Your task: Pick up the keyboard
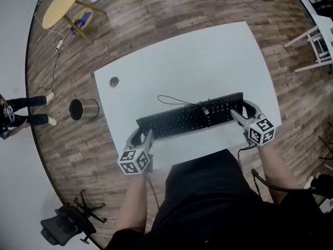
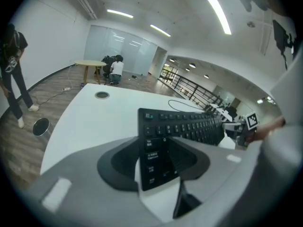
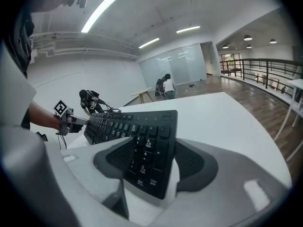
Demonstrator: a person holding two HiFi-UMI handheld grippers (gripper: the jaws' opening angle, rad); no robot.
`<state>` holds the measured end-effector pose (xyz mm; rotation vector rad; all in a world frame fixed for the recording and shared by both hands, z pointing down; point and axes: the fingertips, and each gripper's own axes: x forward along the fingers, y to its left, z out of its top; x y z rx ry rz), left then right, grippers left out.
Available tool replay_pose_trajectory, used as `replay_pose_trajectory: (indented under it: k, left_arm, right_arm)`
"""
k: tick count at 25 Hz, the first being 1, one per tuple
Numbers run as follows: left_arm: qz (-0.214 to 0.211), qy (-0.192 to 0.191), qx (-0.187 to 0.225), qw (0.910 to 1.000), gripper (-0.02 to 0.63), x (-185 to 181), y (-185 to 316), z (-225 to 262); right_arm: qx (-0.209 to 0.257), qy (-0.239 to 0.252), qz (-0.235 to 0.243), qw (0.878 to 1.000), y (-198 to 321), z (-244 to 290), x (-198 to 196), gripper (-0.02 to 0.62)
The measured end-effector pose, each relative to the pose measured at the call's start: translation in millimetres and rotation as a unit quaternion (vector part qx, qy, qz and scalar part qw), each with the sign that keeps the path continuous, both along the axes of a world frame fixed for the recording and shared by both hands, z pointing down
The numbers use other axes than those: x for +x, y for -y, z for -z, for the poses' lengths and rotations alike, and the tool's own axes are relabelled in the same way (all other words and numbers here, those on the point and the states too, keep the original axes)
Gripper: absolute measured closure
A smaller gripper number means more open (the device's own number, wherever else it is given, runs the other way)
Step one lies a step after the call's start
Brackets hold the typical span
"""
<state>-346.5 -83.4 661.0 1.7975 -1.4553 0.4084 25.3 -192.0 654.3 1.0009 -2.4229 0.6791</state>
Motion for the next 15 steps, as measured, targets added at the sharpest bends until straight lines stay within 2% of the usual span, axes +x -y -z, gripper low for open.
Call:
replay_pose_trajectory:
  k: [5,15]
  left_arm:
    - [0.004,0.004,0.027,0.9996,0.407,-11,8,18]
    - [0.000,0.028,0.086,0.9959,0.416,-25,25,69]
  right_arm:
    - [0.045,0.010,0.000,0.999,15,28,-12,0.328]
    - [0.104,0.031,0.000,0.994,32,73,-24,0.331]
